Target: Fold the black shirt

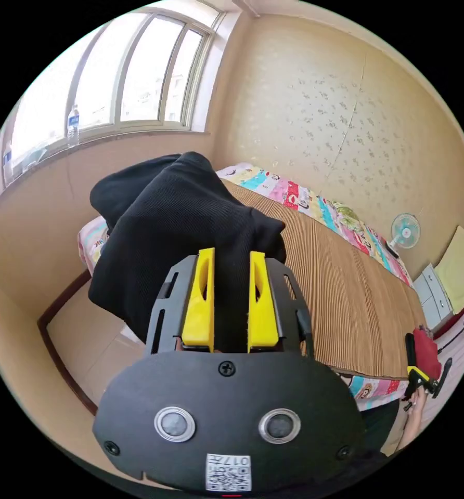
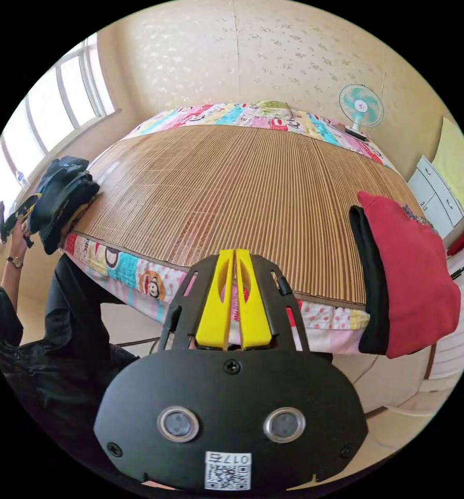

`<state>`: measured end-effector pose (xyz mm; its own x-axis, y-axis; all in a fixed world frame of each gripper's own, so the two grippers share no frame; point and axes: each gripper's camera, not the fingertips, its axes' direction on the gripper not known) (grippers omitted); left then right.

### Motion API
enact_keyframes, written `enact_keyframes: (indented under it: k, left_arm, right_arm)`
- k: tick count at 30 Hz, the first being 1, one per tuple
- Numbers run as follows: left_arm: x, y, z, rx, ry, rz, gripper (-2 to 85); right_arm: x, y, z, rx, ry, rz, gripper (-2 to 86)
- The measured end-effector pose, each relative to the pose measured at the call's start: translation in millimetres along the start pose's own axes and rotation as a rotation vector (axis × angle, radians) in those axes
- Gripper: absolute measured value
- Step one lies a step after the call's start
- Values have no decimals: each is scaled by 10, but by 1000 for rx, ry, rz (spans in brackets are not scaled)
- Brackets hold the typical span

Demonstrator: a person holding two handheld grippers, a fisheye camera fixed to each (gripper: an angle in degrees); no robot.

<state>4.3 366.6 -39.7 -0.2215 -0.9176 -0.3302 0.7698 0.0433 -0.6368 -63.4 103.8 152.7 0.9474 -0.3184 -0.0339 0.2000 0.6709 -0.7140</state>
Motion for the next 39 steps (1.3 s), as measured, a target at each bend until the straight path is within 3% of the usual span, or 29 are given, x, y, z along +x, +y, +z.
enact_keyframes:
  k: [4, 8, 14, 17, 19, 23, 25, 27, 29, 31, 33, 39]
  left_arm:
    - [-419, -17, -202, 52, 350, -117, 42]
    - [-244, -224, -498, 91, 628, -6, 40]
    - [1070, -370, -977, 74, 1144, 407, 40]
    - [1830, -132, -935, -37, 1398, 563, 40]
    - [2278, 196, -718, -157, 1565, 573, 40]
    - [2827, 1148, 24, -504, 1623, 362, 40]
    - [3010, 1884, 351, -728, 1558, 301, 40]
    - [3059, 2238, 369, -812, 1522, 317, 40]
    - [3069, 2423, 297, -850, 1510, 331, 40]
    - [3009, 2465, 249, -862, 1505, 296, 40]
    - [2958, 2379, 250, -860, 1510, 266, 40]
    - [3121, 1894, -103, -789, 1404, 498, 40]
  right_arm:
    - [353, 68, -97, 43, -95, 108, 4]
    - [735, 186, -422, 149, -144, 169, 4]
    - [1296, 277, -834, 181, -194, 147, 4]
    - [1497, 367, -1103, 225, -241, 134, 5]
    - [1762, 529, -1356, 315, -383, 150, 6]
    - [2344, 765, -1505, 355, -597, 203, 11]
    - [2817, 880, -1452, 287, -662, 299, 18]
    - [3180, 934, -1360, 206, -767, 355, 32]
    - [3495, 989, -1256, 139, -906, 389, 70]
    - [3834, 1056, -1104, 43, -1063, 440, 171]
    - [4011, 1087, -1050, -26, -1118, 448, 198]
    - [4266, 1042, -1005, -204, -1286, 393, 180]
